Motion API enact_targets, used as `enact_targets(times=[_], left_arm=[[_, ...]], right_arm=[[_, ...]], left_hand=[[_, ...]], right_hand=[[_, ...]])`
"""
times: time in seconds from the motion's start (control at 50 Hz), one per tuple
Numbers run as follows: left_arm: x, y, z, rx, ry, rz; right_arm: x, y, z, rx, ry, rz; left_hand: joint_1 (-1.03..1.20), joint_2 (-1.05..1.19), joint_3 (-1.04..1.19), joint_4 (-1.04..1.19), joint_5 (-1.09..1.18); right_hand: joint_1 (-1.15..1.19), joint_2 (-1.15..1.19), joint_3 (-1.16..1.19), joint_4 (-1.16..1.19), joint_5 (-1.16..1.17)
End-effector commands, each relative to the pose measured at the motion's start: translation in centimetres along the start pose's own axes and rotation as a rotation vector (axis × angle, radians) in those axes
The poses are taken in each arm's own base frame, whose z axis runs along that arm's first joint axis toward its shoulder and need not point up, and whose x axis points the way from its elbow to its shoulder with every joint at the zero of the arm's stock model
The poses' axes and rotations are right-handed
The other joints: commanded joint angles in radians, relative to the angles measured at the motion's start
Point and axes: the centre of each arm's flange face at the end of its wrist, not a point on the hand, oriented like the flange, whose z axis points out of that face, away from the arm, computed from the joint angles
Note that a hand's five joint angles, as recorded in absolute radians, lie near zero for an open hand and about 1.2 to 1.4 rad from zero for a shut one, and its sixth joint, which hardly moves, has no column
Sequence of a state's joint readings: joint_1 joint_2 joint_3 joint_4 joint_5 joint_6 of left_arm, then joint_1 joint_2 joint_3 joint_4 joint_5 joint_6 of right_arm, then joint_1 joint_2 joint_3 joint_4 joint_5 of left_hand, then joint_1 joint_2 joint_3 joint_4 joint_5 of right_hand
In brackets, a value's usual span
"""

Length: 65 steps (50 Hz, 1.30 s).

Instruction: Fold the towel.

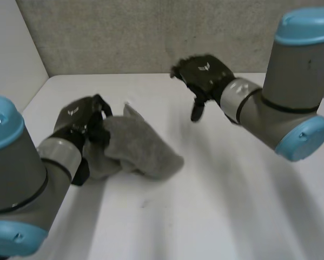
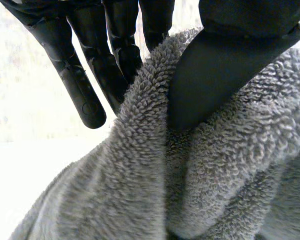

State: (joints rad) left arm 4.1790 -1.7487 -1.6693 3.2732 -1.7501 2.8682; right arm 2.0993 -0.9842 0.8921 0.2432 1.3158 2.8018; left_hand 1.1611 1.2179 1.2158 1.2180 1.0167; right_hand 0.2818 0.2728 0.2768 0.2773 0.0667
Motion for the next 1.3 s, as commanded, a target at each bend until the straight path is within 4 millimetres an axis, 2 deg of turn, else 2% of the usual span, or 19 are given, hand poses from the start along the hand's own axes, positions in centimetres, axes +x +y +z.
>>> enact_targets(times=[0.02, 0.12, 0.32, 0.56, 0.6, 0.66, 0.74, 0.76, 0.78, 0.8, 0.88, 0.92, 0.94, 0.98, 1.0, 1.04, 1.18, 1.22, 1.3], left_arm=[[-1.1, 0.5, -1.9, -0.031, -0.025, 0.059], [-1.7, -0.3, -2.7, -0.002, -0.041, 0.088], [-2.0, -1.8, -3.6, 0.05, -0.046, 0.081], [-2.1, -1.8, -4.4, 0.056, -0.045, 0.08], [-2.1, -1.8, -4.4, 0.056, -0.045, 0.08], [-2.1, -1.8, -4.4, 0.058, -0.044, 0.08], [-2.1, -1.9, -4.4, 0.059, -0.045, 0.079], [-2.1, -1.9, -4.4, 0.061, -0.045, 0.079], [-2.1, -1.9, -4.4, 0.064, -0.046, 0.08], [-2.1, -1.9, -4.4, 0.064, -0.046, 0.08], [-2.0, -2.2, -4.1, 0.081, -0.044, 0.079], [-2.0, -2.2, -3.9, 0.086, -0.043, 0.077], [-2.0, -2.2, -3.6, 0.095, -0.041, 0.075], [-1.8, -2.2, -3.3, 0.113, -0.035, 0.073], [-1.6, -1.9, -2.9, 0.127, -0.021, 0.074], [-1.5, -1.6, -2.4, 0.134, -0.017, 0.075], [0.6, 1.3, -2.2, 0.075, 0.065, 0.081], [2.3, 3.1, -3.5, 0.026, 0.132, 0.104], [3.2, 4.6, -4.8, -0.033, 0.174, 0.124]], right_arm=[[0.0, 3.4, -0.6, -0.138, 0.099, 0.231], [-0.1, 4.7, -0.5, -0.163, 0.063, 0.409], [-3.4, 9.2, -0.2, -0.333, -0.142, 0.799], [-5.7, 12.5, 0.8, -0.396, -0.169, 0.864], [-7.6, 13.2, 1.0, -0.427, -0.202, 0.876], [-8.4, 13.5, 1.1, -0.439, -0.219, 0.896], [-9.0, 14.0, 1.4, -0.458, -0.224, 0.946], [-8.9, 13.7, 1.6, -0.447, -0.224, 0.948], [-8.9, 13.7, 1.6, -0.446, -0.224, 0.948], [-8.6, 13.2, 1.7, -0.43, -0.223, 0.944], [-6.8, 11.2, 2.1, -0.358, -0.188, 0.915], [-3.2, 7.2, 1.8, -0.22, -0.13, 0.851], [-3.2, 7.2, 1.7, -0.219, -0.129, 0.851], [0.3, 4.0, 0.9, -0.106, -0.05, 0.724], [0.3, 4.0, 0.9, -0.105, -0.05, 0.723], [1.5, 1.4, -0.1, -0.034, -0.02, 0.54], [0.7, 0.4, -1.2, -0.031, -0.017, 0.205], [0.1, 0.7, -1.4, -0.054, -0.02, 0.139], [-1.4, 2.9, -2.0, -0.16, -0.001, -0.044]], left_hand=[[0.235, 0.178, 0.18, 0.178, 0.205], [0.235, 0.178, 0.18, 0.178, 0.205], [0.235, 0.178, 0.18, 0.178, 0.205], [0.235, 0.178, 0.18, 0.178, 0.205], [0.235, 0.178, 0.18, 0.178, 0.205], [0.235, 0.178, 0.18, 0.178, 0.205], [0.235, 0.178, 0.18, 0.178, 0.205], [0.235, 0.178, 0.18, 0.178, 0.205], [0.235, 0.178, 0.18, 0.178, 0.205], [0.235, 0.178, 0.18, 0.178, 0.205], [0.235, 0.178, 0.18, 0.178, 0.205], [0.235, 0.178, 0.18, 0.178, 0.205], [0.235, 0.178, 0.18, 0.178, 0.205], [0.235, 0.178, 0.18, 0.178, 0.205], [0.235, 0.178, 0.18, 0.178, 0.205], [0.235, 0.178, 0.18, 0.178, 0.205], [0.235, 0.178, 0.18, 0.178, 0.205], [0.235, 0.178, 0.18, 0.178, 0.205], [0.235, 0.178, 0.18, 0.178, 0.205]], right_hand=[[-0.107, -0.098, -0.102, -0.103, -0.067], [-0.107, -0.098, -0.102, -0.103, -0.067], [-0.107, -0.098, -0.102, -0.103, -0.067], [-0.071, -0.062, -0.066, -0.066, -0.03], [0.043, 0.052, 0.048, 0.048, 0.084], [0.182, 0.191, 0.187, 0.186, 0.222], [0.65, 0.658, 0.654, 0.654, 0.69], [0.913, 0.922, 0.918, 0.918, 0.954], [0.916, 0.925, 0.921, 0.92, 0.956], [1.112, 1.121, 1.117, 1.117, 1.153], [1.114, 1.123, 1.119, 1.119, 1.155], [1.114, 1.123, 1.119, 1.119, 1.155], [1.114, 1.123, 1.119, 1.119, 1.155], [1.114, 1.123, 1.119, 1.119, 1.155], [1.114, 1.123, 1.119, 1.119, 1.155], [1.114, 1.123, 1.119, 1.119, 1.155], [1.114, 1.123, 1.119, 1.119, 1.155], [1.114, 1.123, 1.119, 1.119, 1.155], [1.114, 1.123, 1.119, 1.119, 1.155]])
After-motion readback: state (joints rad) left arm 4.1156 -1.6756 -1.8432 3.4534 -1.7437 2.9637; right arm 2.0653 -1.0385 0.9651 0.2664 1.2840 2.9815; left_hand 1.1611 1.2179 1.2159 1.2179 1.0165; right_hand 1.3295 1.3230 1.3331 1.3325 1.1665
